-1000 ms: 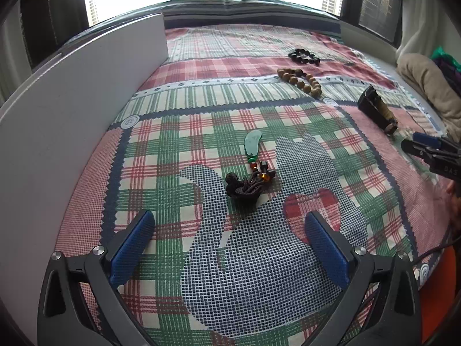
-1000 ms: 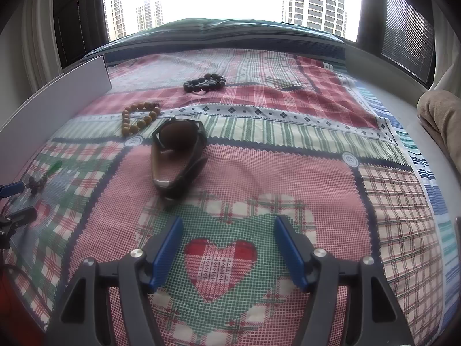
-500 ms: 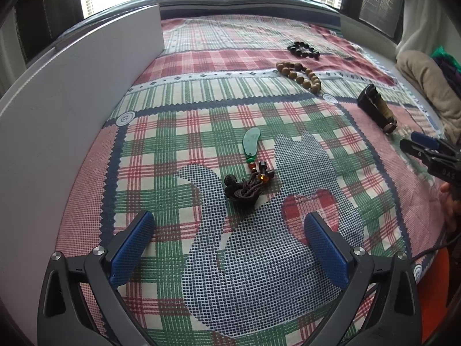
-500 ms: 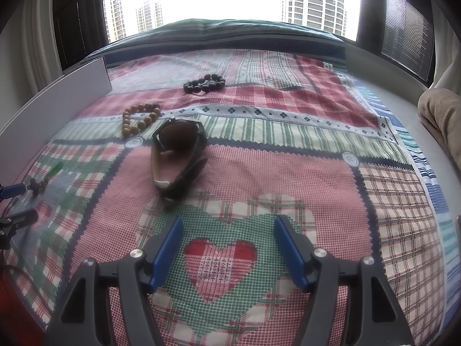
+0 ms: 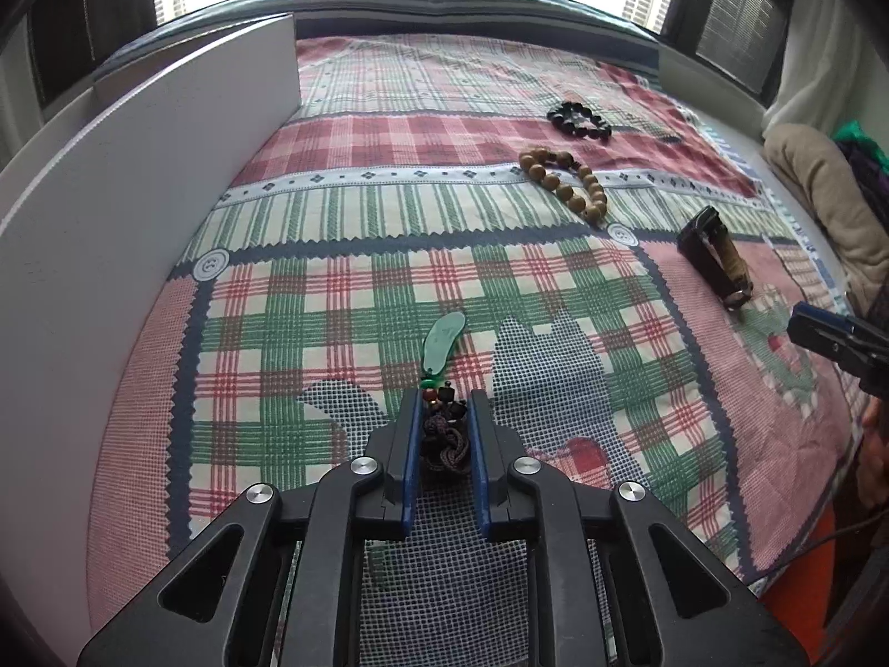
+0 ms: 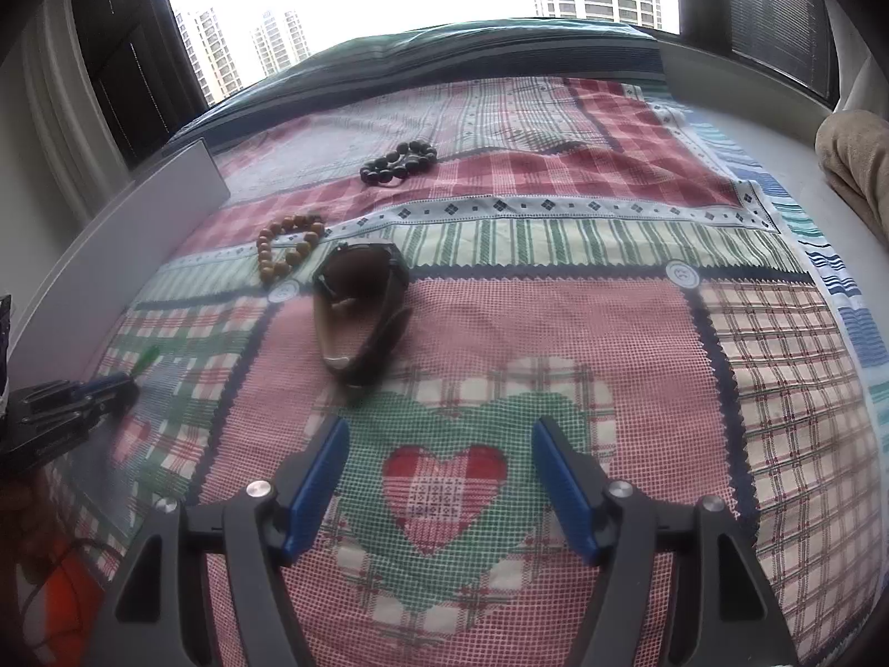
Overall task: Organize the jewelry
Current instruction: 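Carry both pendants into the white box and open both tools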
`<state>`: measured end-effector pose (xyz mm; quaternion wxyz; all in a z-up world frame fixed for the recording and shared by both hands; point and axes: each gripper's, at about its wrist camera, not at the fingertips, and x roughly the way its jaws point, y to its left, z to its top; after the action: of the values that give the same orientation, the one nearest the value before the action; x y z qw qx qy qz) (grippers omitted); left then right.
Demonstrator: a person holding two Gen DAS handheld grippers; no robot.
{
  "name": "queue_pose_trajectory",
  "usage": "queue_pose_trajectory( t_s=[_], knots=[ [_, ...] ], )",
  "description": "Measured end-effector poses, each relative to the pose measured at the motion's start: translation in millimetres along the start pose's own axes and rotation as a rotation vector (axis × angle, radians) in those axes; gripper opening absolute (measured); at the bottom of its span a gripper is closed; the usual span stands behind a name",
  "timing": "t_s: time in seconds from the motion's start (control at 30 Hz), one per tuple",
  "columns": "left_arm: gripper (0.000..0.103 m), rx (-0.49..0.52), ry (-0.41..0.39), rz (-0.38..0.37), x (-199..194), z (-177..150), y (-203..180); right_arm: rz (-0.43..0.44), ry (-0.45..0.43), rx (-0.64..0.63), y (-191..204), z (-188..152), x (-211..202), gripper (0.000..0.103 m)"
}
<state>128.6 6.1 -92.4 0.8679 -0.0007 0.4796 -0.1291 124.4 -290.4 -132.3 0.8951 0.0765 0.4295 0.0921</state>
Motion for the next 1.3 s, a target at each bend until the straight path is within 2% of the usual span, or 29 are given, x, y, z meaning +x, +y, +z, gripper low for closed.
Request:
queue_pose_trajectory(
  t_s=[0.1,0.13,0.2,0.27,0.4,0.47,0.5,0.6,0.67,0.77,0.83,0.97,1.07,1.1,1.17,1.3],
  knots=[
    [0.014,-0.046,0.002,-0.058,-5.3,2.2,7.0,0.064,0.021,-0.089,26.3,16.6,-6.6,0.070],
    [0.014,-0.056,-0.004,-0.070,-9.3,2.7,8.5,0.062,0.022,-0.129,35.8,22.6,-5.1,0.070],
    [0.014,-0.062,-0.026,-0.082,-20.9,3.3,10.4,-0.012,0.065,-0.190,46.8,36.9,11.1,0.070],
    [0.014,-0.070,-0.049,-0.088,-32.9,2.9,13.8,-0.082,0.115,-0.163,42.8,50.2,33.0,0.070],
    [0.013,-0.079,-0.064,-0.098,-46.5,-0.6,21.2,-0.035,0.172,-0.146,43.9,61.6,61.1,0.070],
    [0.013,-0.087,-0.067,-0.105,-50.9,-1.6,25.5,-0.053,0.180,-0.178,50.0,64.0,70.6,0.069],
    [0.013,-0.096,-0.070,-0.113,-54.6,-1.7,27.6,-0.077,0.173,-0.186,50.7,64.8,71.7,0.051],
    [0.013,-0.119,-0.089,-0.141,-72.1,1.1,35.2,-0.073,0.171,-0.128,48.5,68.4,61.5,0.047],
    [0.013,-0.140,-0.113,-0.181,-93.2,4.3,43.2,-0.069,0.142,-0.152,58.7,71.6,46.2,0.047],
    [0.013,-0.186,-0.153,-0.237,-131.1,10.3,60.9,-0.002,0.106,-0.199,91.2,82.1,20.9,0.047],
    [0.013,-0.217,-0.186,-0.244,-157.4,14.6,78.0,0.064,0.077,-0.256,127.1,93.3,7.3,0.047],
    [0.013,-0.288,-0.250,-0.164,-205.7,21.7,131.5,0.253,0.011,-0.367,215.4,116.7,-14.6,0.047],
    [0.013,-0.347,-0.267,-0.023,-221.5,23.8,180.0,0.388,-0.020,-0.442,282.2,132.6,-19.7,0.047],
    [0.013,-0.370,-0.262,0.036,-220.7,23.7,196.8,0.427,-0.022,-0.464,303.0,137.0,-18.7,0.047],
    [0.013,-0.417,-0.233,0.104,-210.4,21.7,229.3,0.483,-0.017,-0.515,344.4,143.3,-11.3,0.047],
    [0.013,-0.509,-0.150,0.185,-170.6,16.9,278.6,0.543,0.045,-0.598,411.0,138.3,22.2,0.048]
  ],
)
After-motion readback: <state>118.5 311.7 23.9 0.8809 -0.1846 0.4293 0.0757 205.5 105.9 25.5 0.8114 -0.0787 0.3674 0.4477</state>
